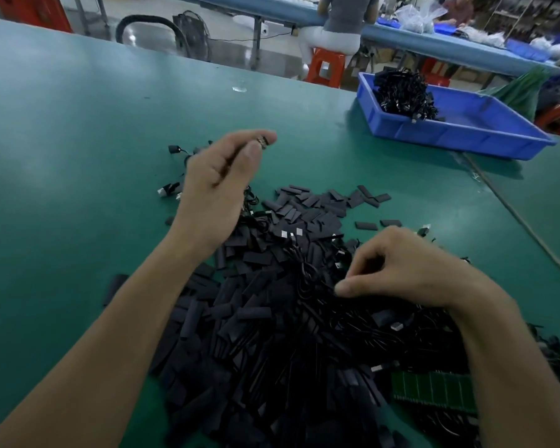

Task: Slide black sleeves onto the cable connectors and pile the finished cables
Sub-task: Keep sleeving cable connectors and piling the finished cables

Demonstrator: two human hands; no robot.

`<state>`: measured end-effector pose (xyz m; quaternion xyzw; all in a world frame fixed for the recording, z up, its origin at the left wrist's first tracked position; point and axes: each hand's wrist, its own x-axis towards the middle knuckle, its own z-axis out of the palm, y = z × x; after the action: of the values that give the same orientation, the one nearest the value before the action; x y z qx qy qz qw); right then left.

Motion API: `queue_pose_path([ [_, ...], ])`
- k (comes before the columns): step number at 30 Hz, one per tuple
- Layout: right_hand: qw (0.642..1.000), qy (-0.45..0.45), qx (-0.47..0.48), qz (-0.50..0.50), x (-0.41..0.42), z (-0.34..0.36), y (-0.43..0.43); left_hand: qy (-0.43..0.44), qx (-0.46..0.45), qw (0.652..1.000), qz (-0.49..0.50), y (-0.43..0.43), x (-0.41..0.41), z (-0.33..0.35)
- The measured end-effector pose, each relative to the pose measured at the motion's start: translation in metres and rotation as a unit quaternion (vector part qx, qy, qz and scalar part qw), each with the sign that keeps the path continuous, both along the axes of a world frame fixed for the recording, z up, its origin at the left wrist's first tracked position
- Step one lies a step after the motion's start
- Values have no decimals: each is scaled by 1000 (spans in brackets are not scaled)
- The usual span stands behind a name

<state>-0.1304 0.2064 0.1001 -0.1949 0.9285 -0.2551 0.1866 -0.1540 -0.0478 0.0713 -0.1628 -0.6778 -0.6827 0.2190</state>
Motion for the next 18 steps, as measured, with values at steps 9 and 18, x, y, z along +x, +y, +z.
queue_pose_path([
  [9, 971, 171, 98, -138, -25, -37, -37, -135, -175, 970, -103, -1, 3, -20],
  [18, 950, 144, 265, -83, -50, -56, -43, -203, -109, 972, -46, -6, -4, -32],
])
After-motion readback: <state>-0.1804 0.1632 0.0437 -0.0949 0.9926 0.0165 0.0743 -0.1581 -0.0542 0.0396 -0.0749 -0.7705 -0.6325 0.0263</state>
